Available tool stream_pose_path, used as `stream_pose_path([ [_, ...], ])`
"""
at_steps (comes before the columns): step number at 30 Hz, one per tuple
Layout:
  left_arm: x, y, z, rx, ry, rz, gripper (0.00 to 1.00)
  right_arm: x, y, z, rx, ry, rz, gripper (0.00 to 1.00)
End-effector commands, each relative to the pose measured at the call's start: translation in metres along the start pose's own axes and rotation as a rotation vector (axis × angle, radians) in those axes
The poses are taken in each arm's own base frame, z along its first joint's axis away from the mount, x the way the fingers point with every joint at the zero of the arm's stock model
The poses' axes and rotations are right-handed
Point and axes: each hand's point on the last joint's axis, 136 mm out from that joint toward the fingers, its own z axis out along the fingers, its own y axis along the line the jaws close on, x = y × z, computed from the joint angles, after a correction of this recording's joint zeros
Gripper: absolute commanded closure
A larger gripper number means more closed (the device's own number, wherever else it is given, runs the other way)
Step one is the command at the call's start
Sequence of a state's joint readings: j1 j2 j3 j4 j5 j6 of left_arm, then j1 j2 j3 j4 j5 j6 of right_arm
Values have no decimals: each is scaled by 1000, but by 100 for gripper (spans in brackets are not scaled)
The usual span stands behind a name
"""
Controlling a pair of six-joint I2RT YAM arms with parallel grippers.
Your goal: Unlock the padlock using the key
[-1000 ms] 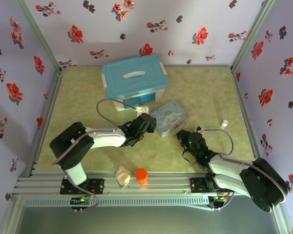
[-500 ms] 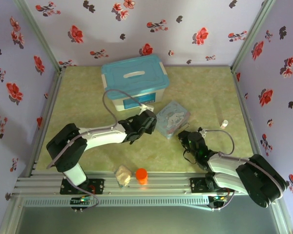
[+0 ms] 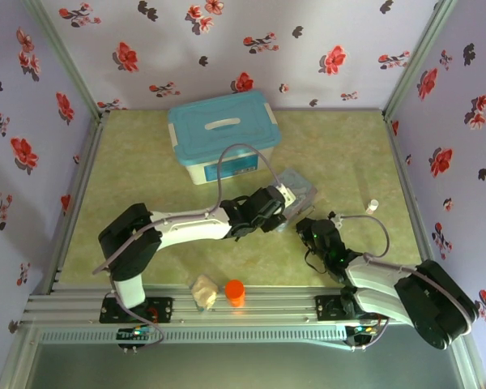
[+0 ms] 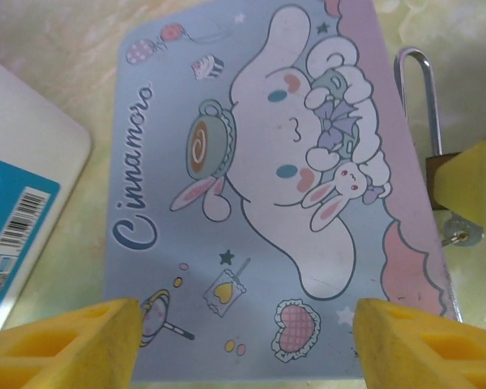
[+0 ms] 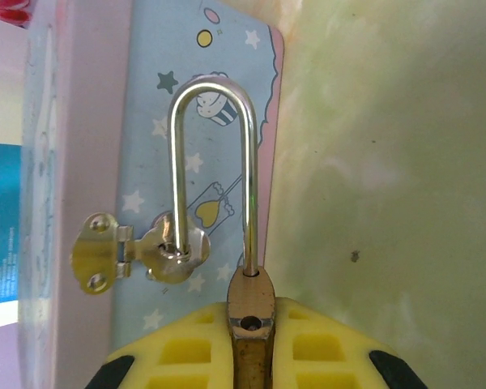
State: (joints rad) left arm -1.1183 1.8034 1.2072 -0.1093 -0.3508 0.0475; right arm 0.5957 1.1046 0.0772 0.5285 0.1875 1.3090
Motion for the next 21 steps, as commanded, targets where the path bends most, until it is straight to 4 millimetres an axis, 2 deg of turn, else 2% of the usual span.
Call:
stream_pose_path([
  [1, -24, -12, -6, 57, -56, 5, 28, 0, -11, 3, 41, -11, -31, 100],
  [5, -35, -28, -8, 138, -98, -41, 28, 2, -16, 5, 52, -3, -29, 100],
  [7, -33, -32, -4, 141, -85, -31, 25, 2, -16, 5, 53, -4, -29, 100],
  [14, -6, -48, 18, 125, 17, 58, 24, 2, -14, 6, 51, -7, -34, 100],
  [18, 9, -48, 30, 59, 97, 127, 25, 1, -20, 6, 63, -16, -31, 100],
  [21, 28, -50, 40, 37, 161, 145, 27, 1, -21, 6, 62, -15, -28, 100],
])
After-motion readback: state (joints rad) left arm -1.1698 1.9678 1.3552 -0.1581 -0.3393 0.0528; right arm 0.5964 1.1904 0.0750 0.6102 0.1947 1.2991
